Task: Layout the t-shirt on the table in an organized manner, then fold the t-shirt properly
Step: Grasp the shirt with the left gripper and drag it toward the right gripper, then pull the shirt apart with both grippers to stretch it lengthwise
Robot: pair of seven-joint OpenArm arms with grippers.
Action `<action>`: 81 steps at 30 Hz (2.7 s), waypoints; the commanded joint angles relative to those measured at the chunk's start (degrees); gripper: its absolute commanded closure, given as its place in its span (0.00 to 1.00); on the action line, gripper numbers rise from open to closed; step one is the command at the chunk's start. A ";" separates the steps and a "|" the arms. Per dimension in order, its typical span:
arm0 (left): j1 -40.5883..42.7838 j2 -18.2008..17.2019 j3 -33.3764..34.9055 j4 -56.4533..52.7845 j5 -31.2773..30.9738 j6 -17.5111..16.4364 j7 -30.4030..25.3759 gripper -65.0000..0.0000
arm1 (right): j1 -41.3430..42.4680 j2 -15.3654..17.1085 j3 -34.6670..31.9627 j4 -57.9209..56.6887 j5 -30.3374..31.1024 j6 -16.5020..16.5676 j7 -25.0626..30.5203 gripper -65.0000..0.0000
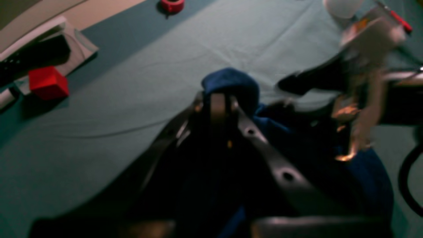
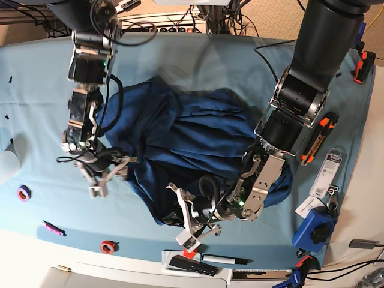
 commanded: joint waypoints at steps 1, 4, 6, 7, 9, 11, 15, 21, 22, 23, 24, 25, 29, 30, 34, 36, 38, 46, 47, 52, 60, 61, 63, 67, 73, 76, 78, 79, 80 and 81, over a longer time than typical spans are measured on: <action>-2.34 0.48 -0.31 0.96 -0.76 -0.20 -1.51 1.00 | 2.01 0.44 0.13 -1.22 1.03 1.09 1.62 0.46; -2.34 0.48 -0.31 0.96 -0.76 -0.20 -1.51 1.00 | 2.58 0.44 0.13 -6.05 3.41 4.09 3.13 0.46; -2.34 0.48 -0.31 0.96 -0.76 -0.20 -1.51 1.00 | 2.43 0.42 0.13 -7.30 4.55 5.27 3.39 0.46; -2.34 0.48 -0.31 0.96 -0.76 -0.20 -1.51 1.00 | 2.43 0.42 0.13 -7.63 4.55 5.29 3.30 0.46; -2.32 0.48 -0.31 0.96 -0.76 -0.20 -1.51 1.00 | 2.45 0.46 0.13 -7.78 4.55 5.16 3.32 0.46; -2.34 0.48 -0.31 0.96 -0.76 -0.20 -1.51 1.00 | 2.47 0.46 0.13 -7.78 4.52 5.22 3.32 0.47; -2.32 0.48 -0.31 0.96 -0.76 -0.20 -1.51 1.00 | 2.47 0.59 0.13 -7.76 4.57 6.08 0.57 0.91; -1.97 0.50 -0.31 0.96 -0.79 -0.20 -1.46 1.00 | -2.08 0.76 0.59 1.66 15.80 9.31 -10.80 1.00; -1.81 0.50 -0.31 0.96 -0.76 -0.20 -1.49 1.00 | -3.89 0.70 1.29 5.09 16.35 9.29 -11.13 1.00; -1.70 0.48 -0.31 0.96 -0.76 -0.20 -1.49 1.00 | -5.84 0.70 2.14 8.85 16.55 9.27 -11.32 1.00; -1.68 0.48 -0.31 0.96 -0.76 -0.20 -1.49 1.00 | -7.89 0.70 3.32 12.76 16.48 9.18 -11.61 1.00; -1.68 0.46 -0.31 0.96 -0.74 -0.17 -1.49 1.00 | -9.92 0.70 4.81 16.61 16.50 9.03 -12.24 1.00; -1.66 0.63 -0.31 0.96 -0.76 0.81 -1.51 1.00 | -17.14 0.72 11.47 29.42 16.57 8.98 -14.34 1.00; -1.64 0.76 -0.31 0.96 -0.79 0.90 -1.49 1.00 | -18.82 0.72 13.14 31.87 16.72 8.85 -14.38 1.00; -0.39 2.58 -0.31 0.96 -0.81 0.90 -1.44 1.00 | -25.31 0.70 19.28 38.38 21.31 8.57 -14.71 1.00; 0.81 4.22 -0.31 0.96 -0.79 0.87 -1.51 1.00 | -28.11 0.70 21.42 40.11 24.57 8.63 -16.15 1.00; 1.99 6.12 -0.31 0.96 -0.76 0.87 -1.88 1.00 | -30.71 0.70 23.04 41.35 27.30 8.61 -17.57 1.00; 2.43 12.18 0.37 0.96 10.97 5.20 -8.22 1.00 | -38.14 0.17 28.55 43.39 31.23 8.61 -18.91 1.00; 2.38 12.18 1.25 0.96 11.39 6.73 -9.14 1.00 | -38.69 -0.31 29.62 43.63 31.95 8.61 -19.04 1.00; 2.27 12.18 8.09 0.92 17.81 13.84 -13.84 1.00 | -39.76 -4.04 36.20 43.78 39.23 8.76 -21.14 1.00; 1.44 12.18 18.71 0.92 27.12 15.41 -25.97 0.96 | -39.76 -9.16 41.72 43.76 48.96 12.13 -24.59 1.00; 1.27 12.18 19.82 0.92 28.02 15.15 -26.99 0.78 | -39.74 -9.11 41.64 43.76 48.94 12.15 -24.57 1.00; 1.14 12.18 21.38 0.92 28.00 16.02 -27.63 0.45 | -39.60 -9.11 41.64 43.76 48.89 12.17 -24.55 1.00; 1.11 12.18 21.70 0.92 23.45 26.49 -27.85 0.33 | -39.60 -9.11 41.64 43.76 48.89 12.17 -24.52 1.00; 0.48 12.18 21.66 0.92 23.04 33.99 -23.12 0.33 | -39.58 -9.11 41.64 43.76 48.87 12.17 -24.44 1.00; -0.15 12.18 21.66 0.92 24.72 26.84 -18.78 0.33 | -39.56 -9.11 41.64 43.76 48.87 12.17 -24.28 1.00; -0.28 12.18 21.66 0.92 25.77 21.57 -16.98 0.33 | -39.43 -9.11 41.64 43.76 48.87 12.20 -24.30 1.00; -0.26 12.18 21.66 0.92 25.90 19.34 -16.81 0.33 | -39.39 -9.11 41.64 43.76 48.89 12.20 -24.24 1.00; -0.26 12.18 21.66 0.92 26.01 17.05 -16.39 0.33 | -39.28 -9.11 41.64 43.76 48.85 12.20 -24.24 1.00; -0.26 12.18 21.66 0.92 25.97 15.06 -15.93 0.33 | -39.28 -9.11 41.64 43.76 48.87 12.22 -24.22 1.00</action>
